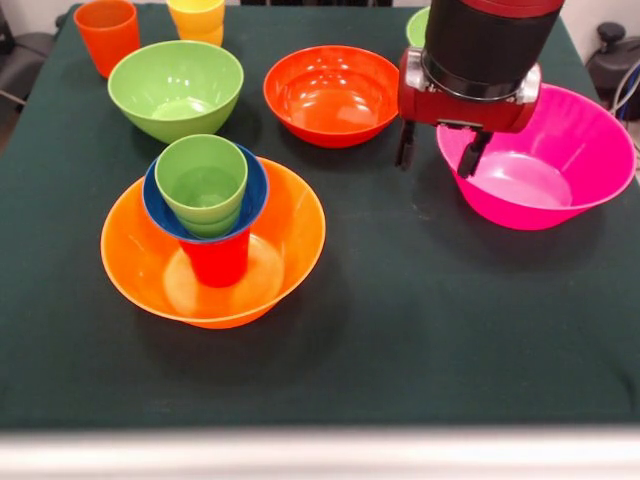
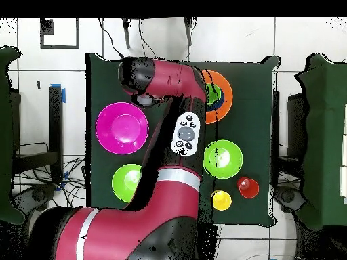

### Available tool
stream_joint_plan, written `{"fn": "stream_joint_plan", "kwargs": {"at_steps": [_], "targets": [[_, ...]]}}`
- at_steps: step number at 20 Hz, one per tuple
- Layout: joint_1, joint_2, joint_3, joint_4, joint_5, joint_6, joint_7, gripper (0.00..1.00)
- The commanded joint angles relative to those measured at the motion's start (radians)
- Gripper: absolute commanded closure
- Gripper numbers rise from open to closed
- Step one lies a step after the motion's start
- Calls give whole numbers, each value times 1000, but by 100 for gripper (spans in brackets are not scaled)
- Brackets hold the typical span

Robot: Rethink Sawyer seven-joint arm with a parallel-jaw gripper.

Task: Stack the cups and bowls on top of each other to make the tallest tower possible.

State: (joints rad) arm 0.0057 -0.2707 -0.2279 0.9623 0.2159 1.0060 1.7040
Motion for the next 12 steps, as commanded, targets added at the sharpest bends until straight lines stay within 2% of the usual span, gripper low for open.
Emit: {"fn": "stream_joint_plan", "kwargs": {"at_steps": [1,7,12], "targets": [[5,-53,128,61,30,91,95,0],[-24,-56,154,80,48,72,40,0],[-56,-81,200,153,61,17,-30,0]]}}
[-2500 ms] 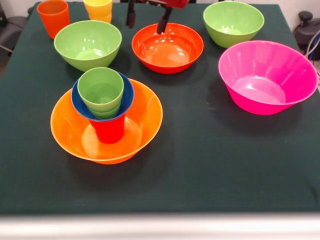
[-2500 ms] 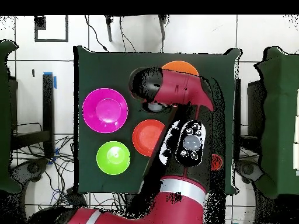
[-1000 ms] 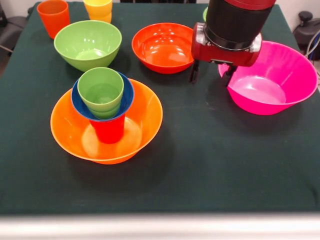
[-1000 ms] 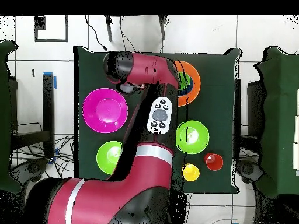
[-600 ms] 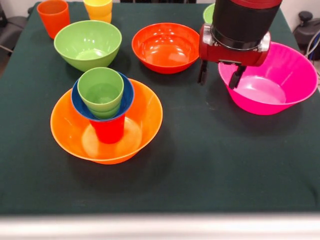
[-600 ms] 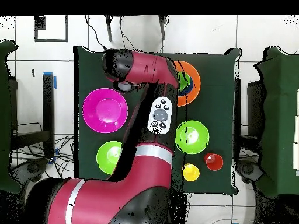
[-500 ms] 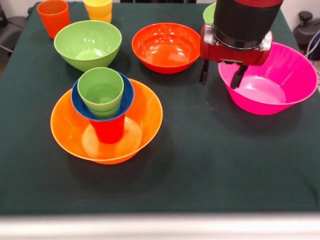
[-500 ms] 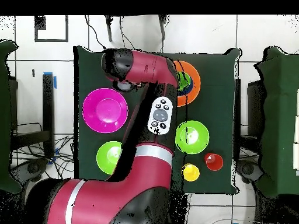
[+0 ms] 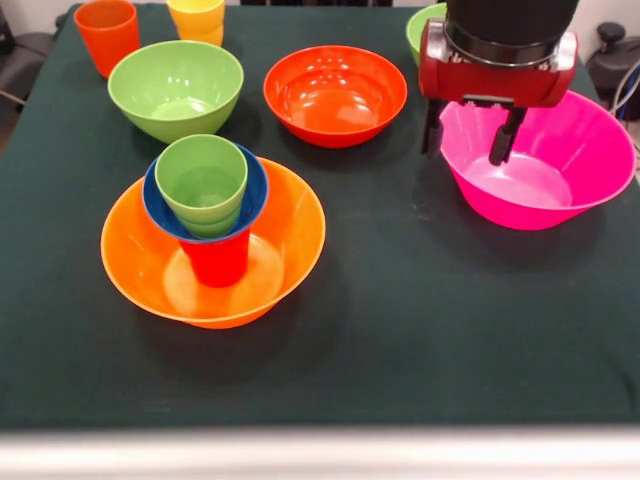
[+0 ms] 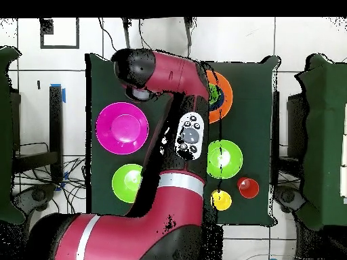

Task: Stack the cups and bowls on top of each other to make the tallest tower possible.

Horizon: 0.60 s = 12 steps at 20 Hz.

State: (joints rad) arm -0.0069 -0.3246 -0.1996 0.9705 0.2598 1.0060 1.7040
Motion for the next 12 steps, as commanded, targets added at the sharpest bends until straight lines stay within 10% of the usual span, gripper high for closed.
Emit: {"fn": "stream_joint_plan", "kwargs": {"at_steps": [1,12], "targets": [[-56,-24,186,155,19,-1,-51,0],[-140,-42,294,220,-5,-47,-141,0]]}}
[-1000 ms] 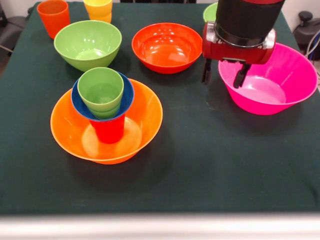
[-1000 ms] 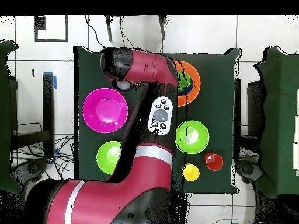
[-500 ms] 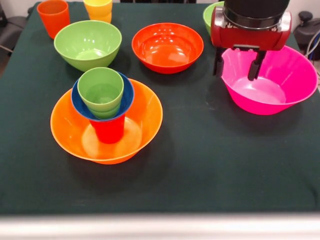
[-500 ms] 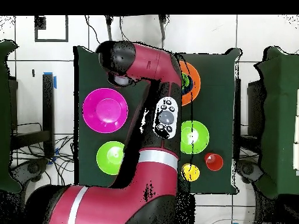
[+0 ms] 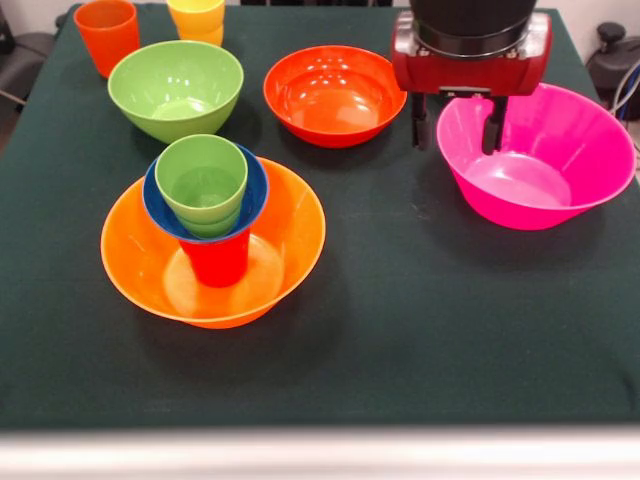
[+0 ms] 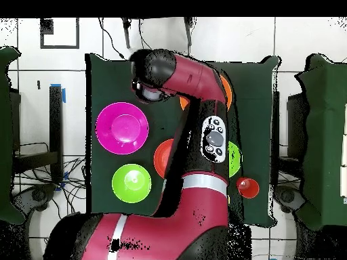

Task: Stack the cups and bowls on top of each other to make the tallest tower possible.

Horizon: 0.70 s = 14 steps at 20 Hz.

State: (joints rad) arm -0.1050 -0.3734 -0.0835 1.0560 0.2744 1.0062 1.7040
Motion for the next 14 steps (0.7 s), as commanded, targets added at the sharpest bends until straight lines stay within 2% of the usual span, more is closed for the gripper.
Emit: {"fn": "stream_joint_plan", "kwargs": {"at_steps": [1,7,14], "targets": [[-49,18,186,113,-26,-35,-143,0],[-78,30,225,94,-51,-21,-151,0],[-117,7,298,163,-46,-58,-172,0]]}}
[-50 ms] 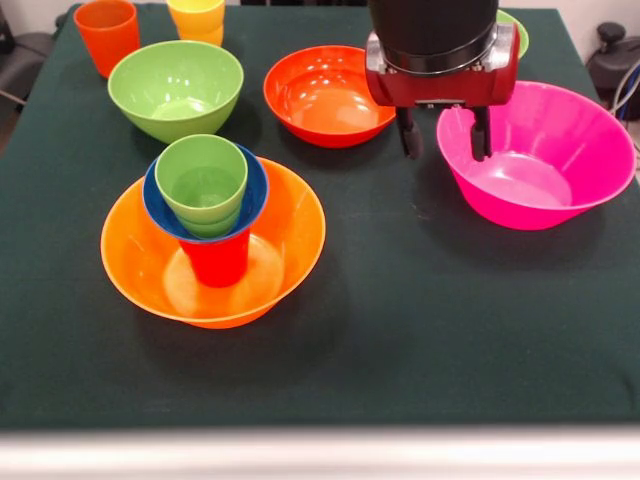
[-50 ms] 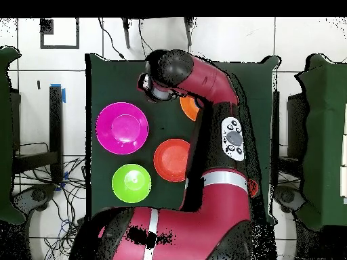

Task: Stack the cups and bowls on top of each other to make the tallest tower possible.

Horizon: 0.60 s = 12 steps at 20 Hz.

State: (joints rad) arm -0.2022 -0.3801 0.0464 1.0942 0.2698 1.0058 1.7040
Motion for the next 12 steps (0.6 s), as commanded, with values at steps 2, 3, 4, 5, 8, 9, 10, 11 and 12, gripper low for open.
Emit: {"fn": "stream_joint_plan", "kwargs": {"at_steps": [2,3,4,5,8,9,10,11,12], "targets": [[-26,9,175,135,-51,-65,-170,0],[-29,8,178,147,-57,-77,-168,0],[-31,8,181,151,-64,-82,-166,0],[-34,15,187,149,-68,-88,-166,0],[-42,22,207,159,-74,-112,-162,0],[-42,34,211,146,-78,-109,-162,0],[-44,35,214,147,-81,-109,-162,0],[-44,39,216,145,-89,-111,-164,0],[-44,42,215,141,-99,-106,-166,0]]}}
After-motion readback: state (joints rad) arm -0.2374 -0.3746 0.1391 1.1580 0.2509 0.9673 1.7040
